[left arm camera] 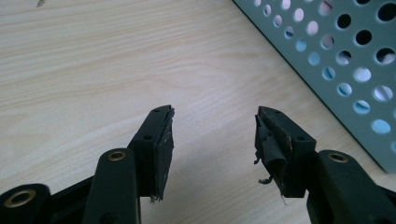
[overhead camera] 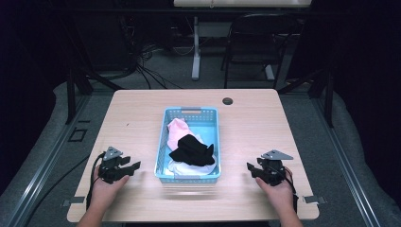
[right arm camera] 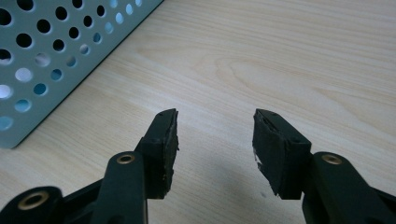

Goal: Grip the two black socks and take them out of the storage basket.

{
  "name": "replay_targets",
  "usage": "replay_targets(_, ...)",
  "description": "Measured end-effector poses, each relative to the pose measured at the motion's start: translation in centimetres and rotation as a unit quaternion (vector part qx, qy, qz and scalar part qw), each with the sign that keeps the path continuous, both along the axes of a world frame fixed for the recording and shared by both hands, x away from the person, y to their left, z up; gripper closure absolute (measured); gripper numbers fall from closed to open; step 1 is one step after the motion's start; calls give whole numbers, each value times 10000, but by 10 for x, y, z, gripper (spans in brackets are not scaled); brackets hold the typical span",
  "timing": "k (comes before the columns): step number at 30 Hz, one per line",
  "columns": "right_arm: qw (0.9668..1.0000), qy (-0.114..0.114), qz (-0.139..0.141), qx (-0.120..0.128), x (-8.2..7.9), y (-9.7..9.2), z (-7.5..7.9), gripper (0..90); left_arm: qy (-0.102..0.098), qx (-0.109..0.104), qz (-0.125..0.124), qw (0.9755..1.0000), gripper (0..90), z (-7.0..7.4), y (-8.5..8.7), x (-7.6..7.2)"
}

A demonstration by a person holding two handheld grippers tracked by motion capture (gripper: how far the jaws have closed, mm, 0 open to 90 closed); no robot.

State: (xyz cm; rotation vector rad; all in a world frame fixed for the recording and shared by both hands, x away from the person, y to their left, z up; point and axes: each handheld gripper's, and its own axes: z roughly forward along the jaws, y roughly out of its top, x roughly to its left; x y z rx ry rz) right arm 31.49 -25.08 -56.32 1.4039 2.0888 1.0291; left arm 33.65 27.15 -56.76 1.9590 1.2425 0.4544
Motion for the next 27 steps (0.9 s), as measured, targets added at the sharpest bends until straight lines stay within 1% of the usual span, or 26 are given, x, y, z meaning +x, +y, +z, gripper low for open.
replay_targets(3, 10000, 28, 52, -9, 0, 0, 0, 499, 6, -39, 19, 10000, 468, 0, 0, 1)
replay_targets(4, 10000, 34, 67, -37, 1, 0, 0, 502, 1, -30, 31, 10000, 468, 0, 0, 2)
replay_targets(7, 9999, 58, 100, -6, 0, 0, 0, 507, 61, 23, 4, 10000, 451, 0, -1, 2)
replay_targets(8, 9999, 67, 104, 45, 0, 0, 0, 508, 54, 55, -11, 10000, 448, 0, -2, 2)
replay_targets(11, 9999, 86, 115, 28, 0, 1, 0, 508, 42, 18, -33, 10000, 447, 1, -3, 1)
replay_targets(12, 9999, 76, 121, 83, -1, 2, 0, 508, 7, -9, -38, 10000, 447, 1, -3, 1)
replay_targets(13, 9998, 69, 117, 110, -2, 2, 0, 507, -8, 12, -47, 10000, 443, 2, -2, 0)
replay_targets(14, 9999, 46, 102, 62, -2, 2, 1, 508, -8, 2, -34, 10000, 442, 2, -2, 0)
replay_targets(16, 9999, 30, 99, 60, -2, 2, 1, 507, -10, -19, 16, 10000, 442, 1, -2, 0)
replay_targets(18, 10000, -9, 29, 48, -2, 2, 1, 505, 29, 29, 58, 10000, 442, 0, 0, 0)
replay_targets(20, 10000, 1, 31, 75, -1, 2, 0, 502, 57, -8, 96, 9999, 442, -1, 2, -1)
replay_targets(23, 10000, 23, 45, 57, -1, 2, 0, 499, 42, -16, 116, 9999, 442, -2, 2, -2)
replay_targets(24, 10000, 13, 45, 63, 0, 3, 0, 499, 88, 31, 85, 9999, 442, -1, 2, -2)
replay_targets(25, 10000, 13, 45, 63, 0, 3, 0, 499, 88, 31, 85, 9999, 441, -1, 2, -2)
replay_targets(26, 9999, 1, 58, 90, 0, 3, 0, 499, 68, 22, 79, 9999, 441, -2, 1, -2)
replay_targets(27, 10000, 19, 76, 57, 0, 4, -1, 499, 44, 13, 92, 9999, 439, -2, 1, -2)
